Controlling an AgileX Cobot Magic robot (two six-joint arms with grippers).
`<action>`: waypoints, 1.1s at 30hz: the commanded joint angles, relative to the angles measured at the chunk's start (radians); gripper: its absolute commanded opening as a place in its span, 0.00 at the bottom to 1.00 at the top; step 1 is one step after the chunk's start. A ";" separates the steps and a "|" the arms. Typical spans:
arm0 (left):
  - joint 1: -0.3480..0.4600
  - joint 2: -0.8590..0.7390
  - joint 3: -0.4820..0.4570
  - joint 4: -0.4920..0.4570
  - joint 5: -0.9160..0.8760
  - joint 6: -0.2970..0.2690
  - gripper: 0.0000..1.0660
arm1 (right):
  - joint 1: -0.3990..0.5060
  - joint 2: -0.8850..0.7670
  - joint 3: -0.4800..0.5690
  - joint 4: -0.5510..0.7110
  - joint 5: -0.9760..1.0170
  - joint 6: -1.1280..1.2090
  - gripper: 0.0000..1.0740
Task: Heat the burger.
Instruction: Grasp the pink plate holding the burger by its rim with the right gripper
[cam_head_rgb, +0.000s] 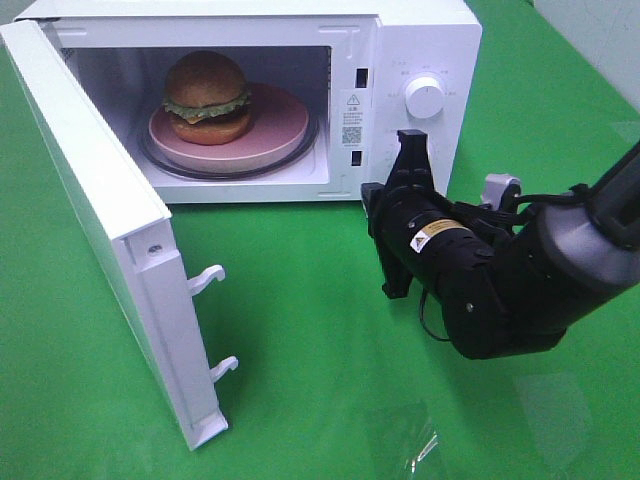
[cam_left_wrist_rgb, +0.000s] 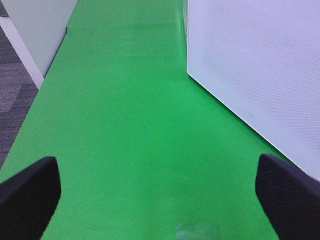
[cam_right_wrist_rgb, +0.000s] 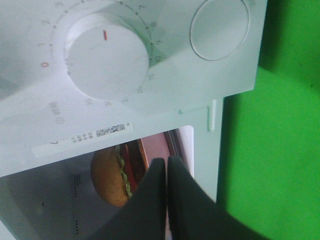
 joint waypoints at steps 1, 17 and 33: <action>0.001 -0.019 0.002 -0.002 -0.013 0.001 0.92 | 0.002 -0.063 0.056 -0.005 -0.014 -0.007 0.00; 0.001 -0.019 0.002 -0.002 -0.013 0.001 0.92 | -0.001 -0.297 0.210 -0.004 0.136 -0.179 0.00; 0.001 -0.019 0.002 -0.002 -0.013 0.001 0.92 | -0.096 -0.550 0.204 0.107 0.570 -1.126 0.01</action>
